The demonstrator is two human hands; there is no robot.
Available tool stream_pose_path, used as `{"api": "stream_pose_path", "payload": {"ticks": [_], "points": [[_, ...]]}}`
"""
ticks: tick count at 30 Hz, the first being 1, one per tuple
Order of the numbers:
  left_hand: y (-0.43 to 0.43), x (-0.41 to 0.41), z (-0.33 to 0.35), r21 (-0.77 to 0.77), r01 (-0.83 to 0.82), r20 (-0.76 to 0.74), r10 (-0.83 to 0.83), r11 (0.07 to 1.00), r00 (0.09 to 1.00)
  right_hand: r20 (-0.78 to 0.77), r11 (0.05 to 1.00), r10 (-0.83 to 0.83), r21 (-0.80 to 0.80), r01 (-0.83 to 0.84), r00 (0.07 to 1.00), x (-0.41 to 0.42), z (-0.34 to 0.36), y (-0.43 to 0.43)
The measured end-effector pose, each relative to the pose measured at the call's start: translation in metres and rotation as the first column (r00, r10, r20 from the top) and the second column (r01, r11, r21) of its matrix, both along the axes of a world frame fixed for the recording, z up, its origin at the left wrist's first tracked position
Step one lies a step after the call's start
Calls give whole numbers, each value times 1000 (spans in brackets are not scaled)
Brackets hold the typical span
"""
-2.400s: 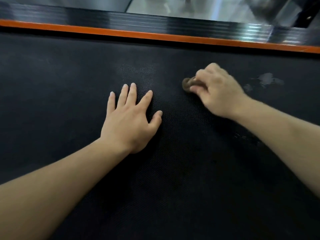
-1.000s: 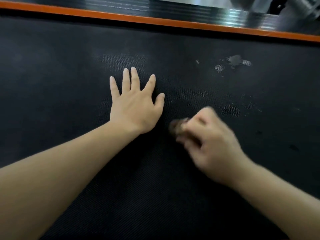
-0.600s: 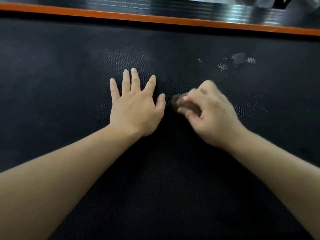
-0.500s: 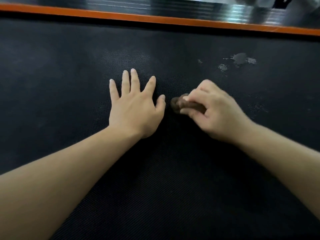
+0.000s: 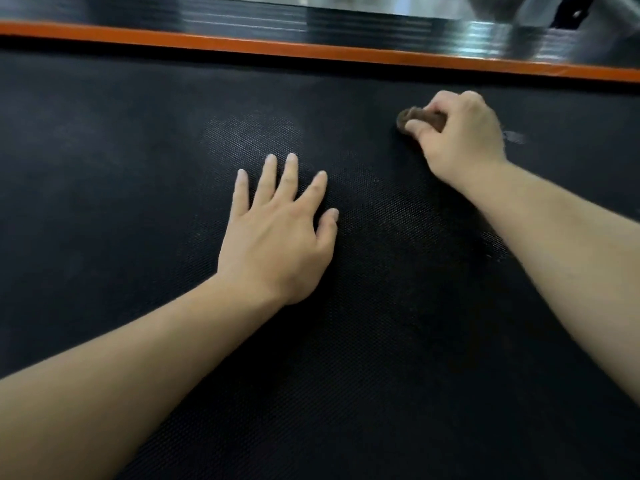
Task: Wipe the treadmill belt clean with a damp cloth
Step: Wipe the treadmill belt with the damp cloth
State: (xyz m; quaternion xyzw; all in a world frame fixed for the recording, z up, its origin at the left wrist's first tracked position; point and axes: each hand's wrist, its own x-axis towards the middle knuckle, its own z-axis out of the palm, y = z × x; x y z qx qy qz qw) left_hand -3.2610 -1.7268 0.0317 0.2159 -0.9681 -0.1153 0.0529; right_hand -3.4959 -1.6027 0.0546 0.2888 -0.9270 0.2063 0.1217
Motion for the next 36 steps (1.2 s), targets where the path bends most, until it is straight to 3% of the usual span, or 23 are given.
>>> {"api": "stream_pose_path", "payload": {"ticks": [2,6,7,10,12,14,17,19,22,24,27,29,32,33,36], "points": [[-1,0,0,-12,12,-1,-12,1000,1000,-22,999,36,37,-35,999,12,-5,-12],[0,0,1,-24,17,35,-17,1000,999,69,886,460,23,-463,885,42,-6,-5],[0,0,1,-20,22,46,-21,1000,999,65,891,448,46,-452,891,28,-1,-5],[0,0,1,-9,27,52,-27,1000,998,46,993,113,35,-115,993,-29,10,-19],[0,-1,1,-17,29,47,-28,999,999,45,1000,-16,22,15,999,-31,5,-36],[1,-1,1,-26,27,45,-26,999,999,24,994,113,-10,-113,993,-5,-5,-48],[2,-1,1,-35,26,52,-24,999,998,100,917,400,-37,-398,911,16,-6,-43],[1,-1,0,-33,27,55,-26,999,998,81,955,296,-39,-293,952,-11,4,-50],[2,-1,0,-30,34,51,-32,999,998,101,995,-100,-19,102,990,-54,9,-65],[1,-1,0,-29,29,51,-27,999,998,63,999,-33,-3,33,998,-45,2,-79],[2,-1,1,-25,28,54,-27,999,998,119,953,301,-8,-302,946,-26,0,-76],[1,-1,0,-23,24,60,-23,999,998,90,971,231,41,-236,969,-43,7,-63],[1,-1,0,-25,26,61,-24,999,998,87,990,-139,28,137,986,-74,12,-45],[1,-1,1,-25,26,62,-24,999,998,81,986,-168,34,166,982,-73,11,-43],[1,-1,1,-23,28,67,-26,999,997,60,998,47,41,-49,997,-45,4,-40]]}}
